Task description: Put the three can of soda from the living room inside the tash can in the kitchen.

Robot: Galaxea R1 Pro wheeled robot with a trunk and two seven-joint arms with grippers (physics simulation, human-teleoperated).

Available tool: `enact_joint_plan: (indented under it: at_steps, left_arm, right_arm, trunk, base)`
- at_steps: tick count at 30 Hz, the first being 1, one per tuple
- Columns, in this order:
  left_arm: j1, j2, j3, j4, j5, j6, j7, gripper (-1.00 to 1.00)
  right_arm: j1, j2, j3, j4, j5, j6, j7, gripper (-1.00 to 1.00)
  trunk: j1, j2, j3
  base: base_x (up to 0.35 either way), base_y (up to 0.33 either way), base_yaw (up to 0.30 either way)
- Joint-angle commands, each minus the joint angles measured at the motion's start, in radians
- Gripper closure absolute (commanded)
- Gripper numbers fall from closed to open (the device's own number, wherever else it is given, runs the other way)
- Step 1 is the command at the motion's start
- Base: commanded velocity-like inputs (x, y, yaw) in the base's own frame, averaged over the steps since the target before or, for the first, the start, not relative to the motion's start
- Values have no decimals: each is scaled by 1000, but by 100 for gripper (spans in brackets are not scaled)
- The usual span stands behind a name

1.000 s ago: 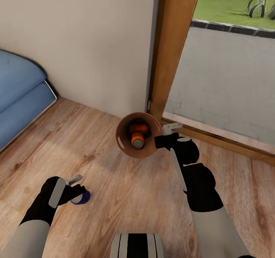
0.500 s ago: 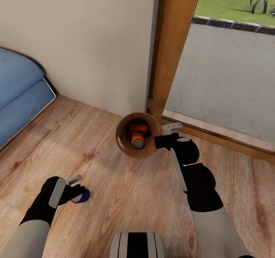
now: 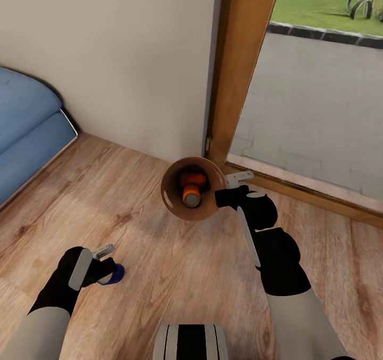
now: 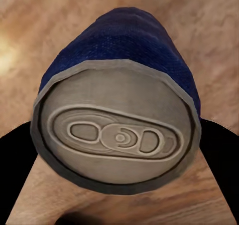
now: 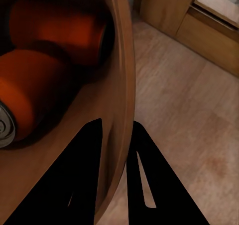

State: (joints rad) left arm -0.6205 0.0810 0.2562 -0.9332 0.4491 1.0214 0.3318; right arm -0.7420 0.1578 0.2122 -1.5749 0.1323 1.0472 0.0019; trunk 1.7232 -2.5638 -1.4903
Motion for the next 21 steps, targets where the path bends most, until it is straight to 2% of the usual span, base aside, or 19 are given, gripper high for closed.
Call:
enact_joint_plan:
  at_steps: [1, 12, 21]
  left_arm:
    - [0, -1, 0, 3, -6, 0, 0, 100]
    - [0, -6, 0, 12, -5, -1, 0, 100]
    - [0, -7, 0, 13, -4, 0, 0, 100]
  right_arm:
    - [0, 0, 1, -1, -14, 0, 4, 100]
    - [0, 0, 25, 1, -14, 0, 4, 100]
    - [0, 0, 27, 1, -14, 0, 4, 100]
  trunk:
    - [0, 0, 0]
    - [0, 0, 0]
    - [-4, 2, 35]
  base:
    - [0, 0, 0]
    - [0, 0, 0]
    - [0, 0, 0]
